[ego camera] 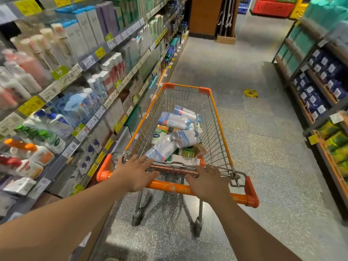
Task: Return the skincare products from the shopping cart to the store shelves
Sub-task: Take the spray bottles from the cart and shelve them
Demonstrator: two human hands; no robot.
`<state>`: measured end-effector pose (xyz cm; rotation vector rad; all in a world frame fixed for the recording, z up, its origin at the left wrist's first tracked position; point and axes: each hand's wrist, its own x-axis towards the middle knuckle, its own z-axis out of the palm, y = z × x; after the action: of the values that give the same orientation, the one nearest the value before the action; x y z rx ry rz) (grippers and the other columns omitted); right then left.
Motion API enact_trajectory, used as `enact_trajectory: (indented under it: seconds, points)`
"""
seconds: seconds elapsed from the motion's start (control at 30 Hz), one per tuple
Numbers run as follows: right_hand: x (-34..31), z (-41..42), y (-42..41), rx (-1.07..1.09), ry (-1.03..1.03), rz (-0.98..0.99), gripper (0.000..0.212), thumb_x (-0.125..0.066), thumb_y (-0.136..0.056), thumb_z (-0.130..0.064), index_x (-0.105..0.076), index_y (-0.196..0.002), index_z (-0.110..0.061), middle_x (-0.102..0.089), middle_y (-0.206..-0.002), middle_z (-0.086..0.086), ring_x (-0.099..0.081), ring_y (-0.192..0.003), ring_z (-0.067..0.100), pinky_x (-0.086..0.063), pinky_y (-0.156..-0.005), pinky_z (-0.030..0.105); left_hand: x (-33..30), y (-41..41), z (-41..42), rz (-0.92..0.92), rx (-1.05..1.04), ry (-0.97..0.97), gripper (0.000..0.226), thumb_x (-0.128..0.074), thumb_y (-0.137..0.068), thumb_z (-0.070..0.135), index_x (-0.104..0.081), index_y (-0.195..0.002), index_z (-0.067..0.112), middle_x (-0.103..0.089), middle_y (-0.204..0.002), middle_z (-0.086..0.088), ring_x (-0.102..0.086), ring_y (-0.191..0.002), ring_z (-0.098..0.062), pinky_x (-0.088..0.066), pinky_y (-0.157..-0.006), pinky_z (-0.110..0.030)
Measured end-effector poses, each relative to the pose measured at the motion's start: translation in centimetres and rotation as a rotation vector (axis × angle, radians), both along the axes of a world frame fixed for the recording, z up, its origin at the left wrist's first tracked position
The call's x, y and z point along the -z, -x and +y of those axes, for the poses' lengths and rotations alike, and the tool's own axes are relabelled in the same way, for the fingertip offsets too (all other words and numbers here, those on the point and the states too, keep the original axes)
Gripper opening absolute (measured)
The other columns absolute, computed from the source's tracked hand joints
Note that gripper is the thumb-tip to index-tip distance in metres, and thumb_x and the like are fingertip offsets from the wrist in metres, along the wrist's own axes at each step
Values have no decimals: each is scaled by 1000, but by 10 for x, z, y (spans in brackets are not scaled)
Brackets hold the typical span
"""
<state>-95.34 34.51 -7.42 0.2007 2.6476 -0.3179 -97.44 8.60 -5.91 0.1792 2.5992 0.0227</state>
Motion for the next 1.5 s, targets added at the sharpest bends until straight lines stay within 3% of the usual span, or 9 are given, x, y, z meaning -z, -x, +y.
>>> enact_trajectory:
  seconds: [0.17,0.37,0.7,1.5]
  points:
    - [1,3,15,-4,26,-6,84,-28,-89,-78,-22,-162,-37,-11,-173,4,-2,-159,33,-13,-120,70,0,11,0,38,-12,-24,83,-17,-89,83,-13,-162,43,-7,-172,10,-5,-159,-21,0,-122,-68]
    - [2,1,37,-9,36,-15,84,-27,-89,-79,-19,-162,-38,-8,-174,2,0,-159,32,-10,-121,70,-5,33,1,40,-28,-39,78,-26,-95,77,-14,-162,40,-9,-172,9,-8,-159,-21,-2,-123,-66]
    - [1,-9,90,21,70,-12,83,-34,-90,-76,-20,-162,-39,-10,-173,1,0,-159,30,-18,-121,66,0,92,-12,60,-23,-54,81,-27,-91,76,-19,-162,39,-14,-172,8,-13,-158,-21,-5,-122,-67]
    - [4,-51,251,94,75,-23,78,-40,-92,-73,-22,-161,-42,-13,-173,0,-2,-159,29,-15,-125,59,-1,264,-53,77,6,-84,80,-30,-90,77,-26,-160,39,-21,-170,4,-18,-156,-28,-5,-121,-70]
